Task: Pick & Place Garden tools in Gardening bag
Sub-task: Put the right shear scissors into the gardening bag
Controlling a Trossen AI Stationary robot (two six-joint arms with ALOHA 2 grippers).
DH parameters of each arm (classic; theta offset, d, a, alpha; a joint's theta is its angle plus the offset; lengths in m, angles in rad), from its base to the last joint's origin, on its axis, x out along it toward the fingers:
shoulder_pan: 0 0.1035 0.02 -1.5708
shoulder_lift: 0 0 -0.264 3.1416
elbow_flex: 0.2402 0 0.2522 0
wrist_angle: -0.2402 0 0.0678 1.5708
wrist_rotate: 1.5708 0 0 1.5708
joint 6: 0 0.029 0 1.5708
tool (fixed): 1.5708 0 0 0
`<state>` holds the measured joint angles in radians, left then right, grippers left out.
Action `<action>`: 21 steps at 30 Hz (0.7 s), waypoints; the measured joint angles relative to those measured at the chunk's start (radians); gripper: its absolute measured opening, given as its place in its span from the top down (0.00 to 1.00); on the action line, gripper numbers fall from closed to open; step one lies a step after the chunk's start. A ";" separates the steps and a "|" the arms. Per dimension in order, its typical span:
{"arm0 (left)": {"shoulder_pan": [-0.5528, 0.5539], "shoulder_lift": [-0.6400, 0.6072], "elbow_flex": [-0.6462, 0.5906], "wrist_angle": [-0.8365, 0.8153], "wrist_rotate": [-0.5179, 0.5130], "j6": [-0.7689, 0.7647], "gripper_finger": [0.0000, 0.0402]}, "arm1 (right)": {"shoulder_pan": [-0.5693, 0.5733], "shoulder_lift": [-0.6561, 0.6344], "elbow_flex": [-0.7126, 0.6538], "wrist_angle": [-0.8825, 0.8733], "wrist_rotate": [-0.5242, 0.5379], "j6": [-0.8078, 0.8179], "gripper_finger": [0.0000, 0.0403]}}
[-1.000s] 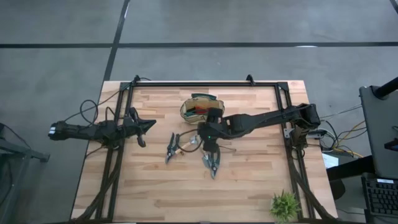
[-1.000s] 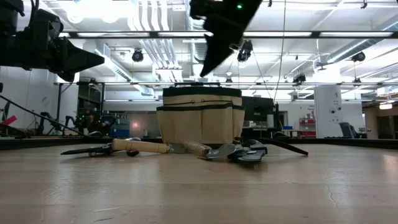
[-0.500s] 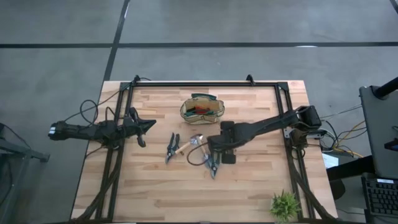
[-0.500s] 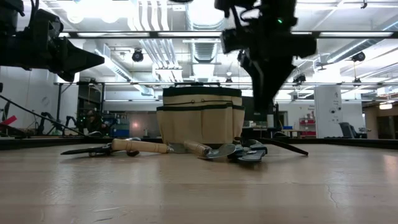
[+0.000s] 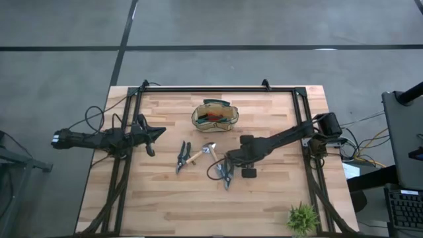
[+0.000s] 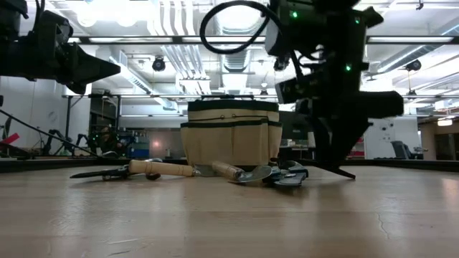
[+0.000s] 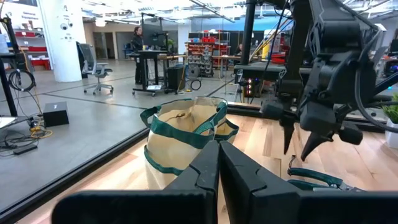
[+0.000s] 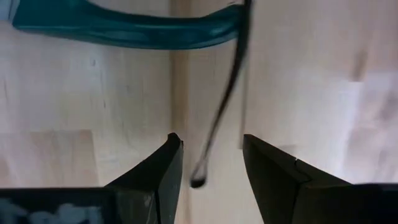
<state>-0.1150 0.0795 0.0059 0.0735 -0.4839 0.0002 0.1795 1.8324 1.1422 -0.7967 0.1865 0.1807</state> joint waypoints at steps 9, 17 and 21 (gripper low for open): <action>0.000 0.000 0.000 0.000 0.000 0.000 0.96 | 0.000 -0.002 -0.063 0.116 -0.004 -0.001 0.69; 0.000 0.000 0.000 0.000 0.000 0.000 0.95 | 0.000 -0.005 -0.062 0.122 -0.004 -0.001 0.84; 0.000 0.000 0.000 0.000 0.000 0.000 0.96 | -0.001 -0.005 -0.052 0.124 -0.003 -0.006 0.93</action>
<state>-0.1146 0.0793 0.0060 0.0737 -0.4839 0.0000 0.1787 1.8278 1.0902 -0.6730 0.1833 0.1746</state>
